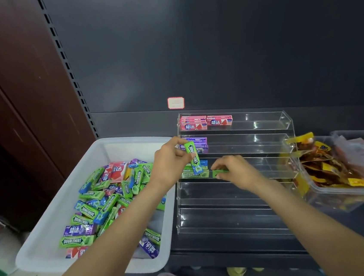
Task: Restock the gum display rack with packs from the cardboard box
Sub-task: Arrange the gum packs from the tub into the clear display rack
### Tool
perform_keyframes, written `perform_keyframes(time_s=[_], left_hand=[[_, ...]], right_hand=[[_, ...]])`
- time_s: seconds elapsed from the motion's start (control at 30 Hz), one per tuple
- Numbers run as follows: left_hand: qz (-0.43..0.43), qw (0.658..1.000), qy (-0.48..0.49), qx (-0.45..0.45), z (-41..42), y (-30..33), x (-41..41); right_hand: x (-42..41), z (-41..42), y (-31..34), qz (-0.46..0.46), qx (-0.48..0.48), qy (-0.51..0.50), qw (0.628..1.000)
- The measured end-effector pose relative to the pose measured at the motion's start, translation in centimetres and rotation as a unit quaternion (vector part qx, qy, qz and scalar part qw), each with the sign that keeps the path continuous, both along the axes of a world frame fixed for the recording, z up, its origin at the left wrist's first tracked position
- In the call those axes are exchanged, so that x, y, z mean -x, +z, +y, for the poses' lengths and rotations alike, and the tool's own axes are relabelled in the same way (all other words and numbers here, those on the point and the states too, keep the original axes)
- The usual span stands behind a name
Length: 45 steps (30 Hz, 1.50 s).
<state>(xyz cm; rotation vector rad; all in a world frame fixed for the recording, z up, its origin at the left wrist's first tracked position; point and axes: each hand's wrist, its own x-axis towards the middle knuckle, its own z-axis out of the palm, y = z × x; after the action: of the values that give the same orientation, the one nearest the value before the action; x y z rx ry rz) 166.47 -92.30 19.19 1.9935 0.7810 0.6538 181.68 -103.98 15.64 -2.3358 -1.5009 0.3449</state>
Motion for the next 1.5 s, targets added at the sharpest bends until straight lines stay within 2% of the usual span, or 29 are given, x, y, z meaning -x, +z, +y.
perform_keyframes(time_s=[0.13, 0.4, 0.5, 0.6, 0.67, 0.87, 0.93, 1.03, 1.1, 1.2, 1.37, 1.5], left_hand=[[0.002, 1.000, -0.004, -0.001, -0.3, 0.0, 0.0], [-0.002, 1.000, 0.002, 0.012, -0.3, -0.3, 0.1], [-0.009, 0.999, 0.001, 0.036, -0.3, -0.5, 0.0], [-0.036, 0.996, -0.013, 0.081, -0.6, -0.9, -0.4], [-0.053, 0.993, -0.022, 0.103, -1.1, -1.0, -0.9], [-0.071, 0.985, -0.053, 0.150, -2.3, -1.1, -2.5], [-0.046, 0.993, -0.055, 0.097, -2.1, -1.3, -2.6], [0.038, 0.996, -0.069, -0.048, -1.5, -2.0, -2.7], [0.116, 0.979, -0.104, -0.131, -1.1, -2.7, -2.8], [0.214, 0.933, -0.158, -0.243, -0.8, -3.5, -3.4], [0.284, 0.878, -0.195, -0.334, -0.7, -3.6, -4.7], [0.295, 0.862, -0.194, -0.365, -0.9, -3.6, -5.4]], right_hand=[[0.5, 0.6, -0.7, -0.019, -0.025, -0.017, 0.999], [0.9, 0.6, -1.0, 0.014, -0.070, -0.022, 0.997], [0.9, 0.0, -0.1, 0.023, -0.118, -0.031, 0.992], [1.4, -0.4, 1.4, 0.140, -0.198, -0.036, 0.970], [1.6, -0.7, 1.9, 0.209, -0.213, -0.027, 0.954], [0.3, -1.5, 1.7, 0.221, -0.209, -0.029, 0.952], [-0.3, -1.7, 1.5, 0.210, -0.214, -0.046, 0.953], [-1.0, -2.2, 1.4, 0.191, -0.229, -0.083, 0.951], [-1.3, -2.4, 1.5, 0.188, -0.237, -0.099, 0.948], [-1.5, -2.7, 1.5, 0.199, -0.246, -0.114, 0.942], [-1.8, -3.0, 1.5, 0.203, -0.246, -0.122, 0.940], [-2.1, -3.4, 1.5, 0.199, -0.244, -0.128, 0.940]])
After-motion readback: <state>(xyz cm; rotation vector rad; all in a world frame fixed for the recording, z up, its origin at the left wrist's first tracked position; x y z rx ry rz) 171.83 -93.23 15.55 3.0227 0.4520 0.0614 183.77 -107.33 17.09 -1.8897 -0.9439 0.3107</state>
